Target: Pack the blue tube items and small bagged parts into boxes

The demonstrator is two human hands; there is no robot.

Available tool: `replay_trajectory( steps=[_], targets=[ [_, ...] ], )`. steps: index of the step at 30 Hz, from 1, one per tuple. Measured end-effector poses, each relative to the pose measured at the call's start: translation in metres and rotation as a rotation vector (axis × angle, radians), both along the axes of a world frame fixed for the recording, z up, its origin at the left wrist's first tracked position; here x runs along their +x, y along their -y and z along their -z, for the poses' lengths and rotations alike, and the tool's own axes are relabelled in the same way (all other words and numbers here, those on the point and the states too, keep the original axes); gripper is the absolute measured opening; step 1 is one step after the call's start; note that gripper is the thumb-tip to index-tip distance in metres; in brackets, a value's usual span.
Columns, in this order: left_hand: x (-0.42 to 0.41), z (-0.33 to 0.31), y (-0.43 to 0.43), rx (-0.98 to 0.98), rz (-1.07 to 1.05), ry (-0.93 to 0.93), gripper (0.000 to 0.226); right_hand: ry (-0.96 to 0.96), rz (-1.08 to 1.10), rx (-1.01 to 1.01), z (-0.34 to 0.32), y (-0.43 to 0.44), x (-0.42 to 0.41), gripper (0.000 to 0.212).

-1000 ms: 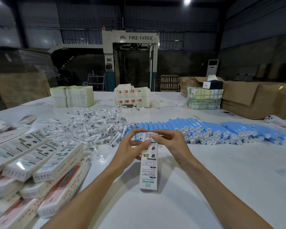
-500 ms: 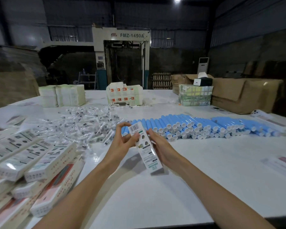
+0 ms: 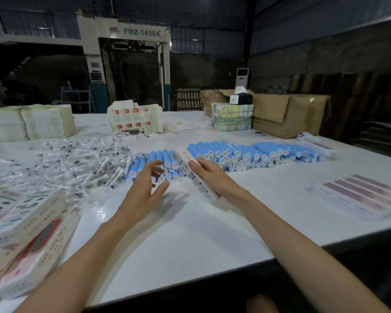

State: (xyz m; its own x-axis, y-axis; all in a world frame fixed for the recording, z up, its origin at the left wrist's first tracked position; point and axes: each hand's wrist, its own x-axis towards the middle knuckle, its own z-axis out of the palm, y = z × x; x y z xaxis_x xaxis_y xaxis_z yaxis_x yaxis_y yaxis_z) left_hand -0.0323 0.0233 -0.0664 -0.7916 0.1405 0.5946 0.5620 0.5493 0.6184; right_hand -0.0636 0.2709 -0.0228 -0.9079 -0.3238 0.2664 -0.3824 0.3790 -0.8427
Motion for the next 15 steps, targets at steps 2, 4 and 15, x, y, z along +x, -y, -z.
replay_trajectory(
  steps=[2,4,15],
  targets=[
    [0.001,0.002,-0.001,-0.088,0.018,-0.039,0.047,-0.07,0.115,0.064,-0.005,-0.034,-0.005,0.056],
    [0.002,0.002,-0.003,-0.148,0.032,-0.085,0.047,-0.134,0.257,0.142,-0.01,-0.076,-0.01,0.054],
    [-0.006,0.002,-0.001,-0.318,0.05,-0.165,0.036,-0.171,0.945,0.725,-0.028,-0.311,-0.01,0.047]
  ],
)
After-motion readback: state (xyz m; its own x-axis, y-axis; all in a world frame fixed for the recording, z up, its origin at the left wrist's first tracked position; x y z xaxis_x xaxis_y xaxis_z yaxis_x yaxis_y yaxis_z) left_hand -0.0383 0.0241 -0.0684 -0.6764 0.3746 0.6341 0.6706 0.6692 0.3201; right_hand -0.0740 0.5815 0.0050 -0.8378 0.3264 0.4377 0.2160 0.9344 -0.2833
